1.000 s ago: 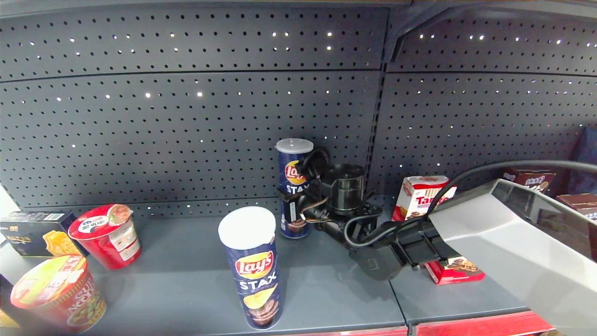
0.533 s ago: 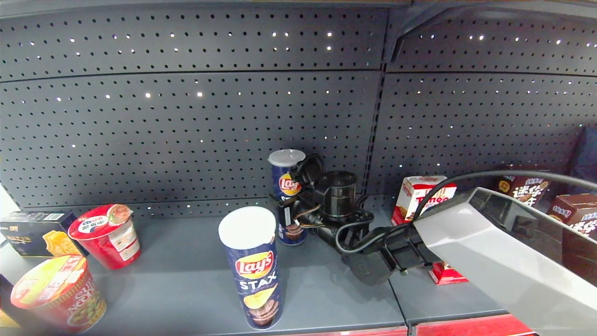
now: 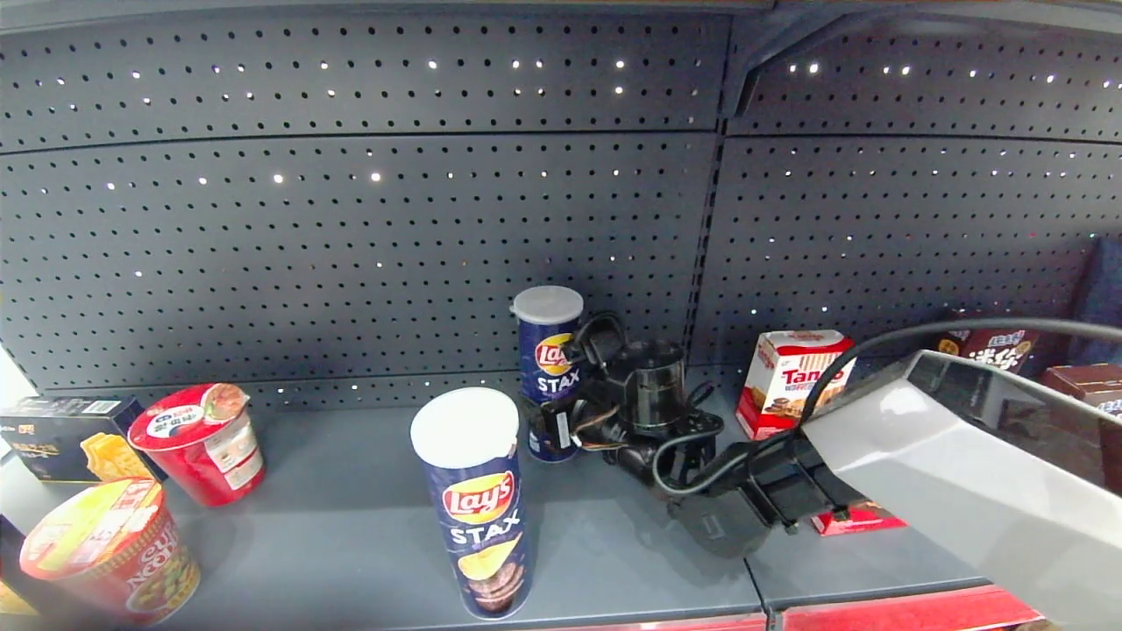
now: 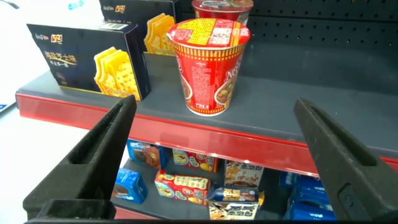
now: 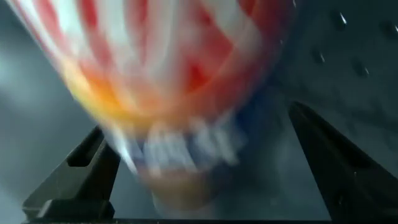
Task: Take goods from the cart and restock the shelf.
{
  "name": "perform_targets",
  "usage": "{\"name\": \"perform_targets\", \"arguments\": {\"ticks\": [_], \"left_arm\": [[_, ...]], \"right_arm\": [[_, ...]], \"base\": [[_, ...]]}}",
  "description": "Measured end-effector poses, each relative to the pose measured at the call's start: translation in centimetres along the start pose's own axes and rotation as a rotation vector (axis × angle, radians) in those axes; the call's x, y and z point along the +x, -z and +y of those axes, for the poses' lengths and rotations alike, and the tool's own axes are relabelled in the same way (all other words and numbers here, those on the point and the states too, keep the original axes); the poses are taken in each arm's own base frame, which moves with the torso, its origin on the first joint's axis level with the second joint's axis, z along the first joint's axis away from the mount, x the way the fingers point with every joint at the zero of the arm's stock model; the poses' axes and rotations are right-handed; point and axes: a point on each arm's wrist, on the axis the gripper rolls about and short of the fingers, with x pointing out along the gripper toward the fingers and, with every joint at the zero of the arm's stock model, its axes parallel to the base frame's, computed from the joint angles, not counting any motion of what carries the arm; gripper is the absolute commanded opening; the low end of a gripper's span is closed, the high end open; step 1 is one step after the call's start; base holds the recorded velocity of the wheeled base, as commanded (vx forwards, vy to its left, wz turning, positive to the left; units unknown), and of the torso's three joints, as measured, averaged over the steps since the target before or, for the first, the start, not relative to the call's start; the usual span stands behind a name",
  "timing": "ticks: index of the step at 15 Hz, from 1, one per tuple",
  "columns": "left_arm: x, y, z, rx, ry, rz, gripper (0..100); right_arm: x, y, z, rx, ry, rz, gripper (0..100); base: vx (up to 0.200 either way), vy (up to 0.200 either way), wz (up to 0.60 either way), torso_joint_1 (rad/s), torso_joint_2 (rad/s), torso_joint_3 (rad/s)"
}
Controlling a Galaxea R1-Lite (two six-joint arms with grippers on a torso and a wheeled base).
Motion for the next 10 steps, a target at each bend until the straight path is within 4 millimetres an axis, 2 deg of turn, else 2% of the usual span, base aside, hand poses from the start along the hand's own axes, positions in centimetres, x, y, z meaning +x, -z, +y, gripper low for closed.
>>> {"name": "perform_targets", "arguments": {"ticks": [2,5,10], "left_arm": [[0.0,0.0,0.0,0.0,0.0,0.0,100],[0.0,0.0,0.0,0.0,0.0,0.0,100],[0.0,0.0,0.0,0.0,-0.001,-0.001,100]], "right_arm": [[-2.4,0.0,-0.7,-0.004,0.014,0.04,100],[-5.5,-1.3,-1.8,0.0,0.045,0.039,100],[-8.7,-2.2,-2.8,-0.017,0.138,0.054,100]], "base": [[0.0,0.0,0.0,0.0,0.0,0.0],[0.0,0.0,0.0,0.0,0.0,0.0],[0.0,0.0,0.0,0.0,0.0,0.0]]}}
